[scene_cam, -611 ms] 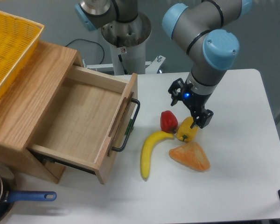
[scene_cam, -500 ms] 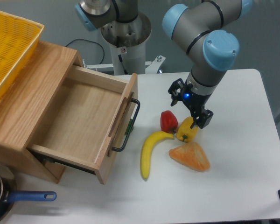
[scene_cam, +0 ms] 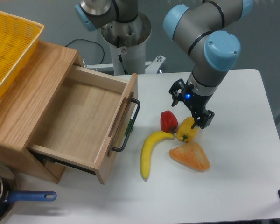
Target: Pick up the banana
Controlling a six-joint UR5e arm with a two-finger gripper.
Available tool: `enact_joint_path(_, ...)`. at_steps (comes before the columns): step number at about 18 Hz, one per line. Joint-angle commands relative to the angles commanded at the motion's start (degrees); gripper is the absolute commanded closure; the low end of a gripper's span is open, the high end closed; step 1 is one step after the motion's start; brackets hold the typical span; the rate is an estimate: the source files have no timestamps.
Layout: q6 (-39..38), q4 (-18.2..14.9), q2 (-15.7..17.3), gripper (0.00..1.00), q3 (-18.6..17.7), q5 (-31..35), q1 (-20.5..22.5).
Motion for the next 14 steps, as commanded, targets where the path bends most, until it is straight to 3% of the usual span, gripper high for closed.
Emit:
enact_joint_path(5,-1.7,2.0,-1.7,0.0,-0.7,0.3,0.4)
enact_joint_path(9,-8.9,3.9,-4.3,0.0,-0.4,-0.2,0.3)
enact_joint_path(14,-13.6,4.3,-5.0,0.0,-0.9,-3.2,0.1)
